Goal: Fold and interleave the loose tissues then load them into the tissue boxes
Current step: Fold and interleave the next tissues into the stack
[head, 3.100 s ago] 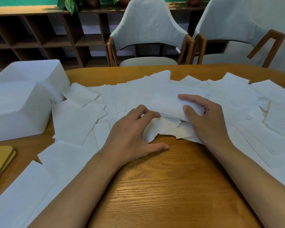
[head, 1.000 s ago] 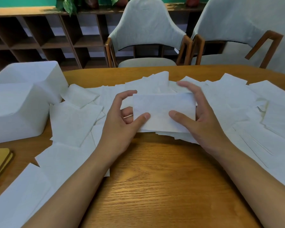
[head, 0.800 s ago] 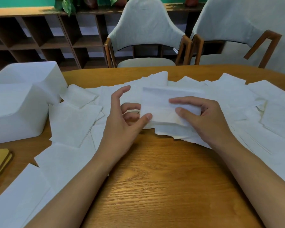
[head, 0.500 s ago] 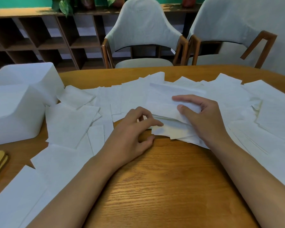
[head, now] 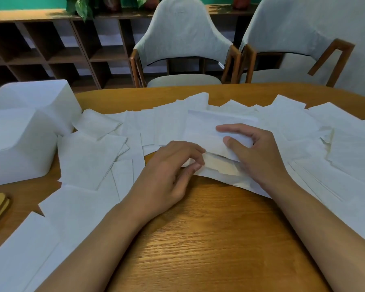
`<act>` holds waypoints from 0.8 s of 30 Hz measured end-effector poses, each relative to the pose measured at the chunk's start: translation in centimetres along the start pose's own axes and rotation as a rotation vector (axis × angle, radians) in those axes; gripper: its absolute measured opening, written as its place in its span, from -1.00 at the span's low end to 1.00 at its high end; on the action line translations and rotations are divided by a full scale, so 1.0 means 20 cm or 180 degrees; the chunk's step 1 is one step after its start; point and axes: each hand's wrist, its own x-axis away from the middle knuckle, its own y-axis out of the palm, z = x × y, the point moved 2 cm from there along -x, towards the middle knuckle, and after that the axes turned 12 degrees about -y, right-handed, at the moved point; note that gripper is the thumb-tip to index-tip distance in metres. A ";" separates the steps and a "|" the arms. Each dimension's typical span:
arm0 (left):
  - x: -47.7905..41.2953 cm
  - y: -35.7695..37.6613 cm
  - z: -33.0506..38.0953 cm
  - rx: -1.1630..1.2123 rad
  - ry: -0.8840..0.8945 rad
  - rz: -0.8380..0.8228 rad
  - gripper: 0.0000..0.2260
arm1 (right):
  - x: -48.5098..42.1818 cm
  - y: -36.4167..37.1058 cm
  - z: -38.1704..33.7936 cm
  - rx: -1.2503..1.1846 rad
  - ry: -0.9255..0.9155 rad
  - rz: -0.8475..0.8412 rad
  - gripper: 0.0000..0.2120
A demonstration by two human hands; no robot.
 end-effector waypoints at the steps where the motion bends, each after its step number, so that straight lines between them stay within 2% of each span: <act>1: 0.00 -0.01 0.00 0.0016 -0.0039 0.0008 -0.90 | 0.00 0.00 0.00 0.0003 0.0001 0.0019 -0.77; 5: 0.01 -0.02 0.00 0.0120 -0.0169 0.0164 -0.89 | -0.01 -0.01 -0.01 0.0014 -0.0008 0.0075 -0.77; 9: 0.02 -0.06 0.04 0.0474 -0.0119 0.0717 -0.87 | 0.00 -0.01 -0.01 0.0001 0.0044 0.0094 -0.77; 12: 0.02 -0.09 0.05 0.0450 0.0006 0.1238 -0.89 | -0.01 -0.01 -0.02 -0.0050 0.0025 0.0078 -0.81; 14: 0.02 -0.11 0.05 0.0448 0.0022 0.1551 -0.89 | 0.00 0.00 -0.04 -0.0240 -0.0077 -0.0056 -0.84; 15: 0.03 -0.12 0.05 0.0465 -0.0006 0.1659 -0.89 | 0.01 0.00 -0.06 -0.0392 -0.0137 -0.0177 -0.78; 18: 0.02 -0.14 0.05 0.0460 -0.0047 0.1706 -0.88 | 0.04 0.01 -0.12 -0.0628 -0.0389 -0.0626 -0.64; 21: 0.02 -0.14 0.05 0.0466 -0.0080 0.1617 -0.88 | 0.08 0.04 -0.17 -0.0752 -0.0399 -0.0935 -0.87; 24: 0.01 -0.16 0.06 0.0520 -0.0227 0.1699 -0.86 | 0.10 0.06 -0.15 -0.0391 -0.0324 -0.0859 -0.83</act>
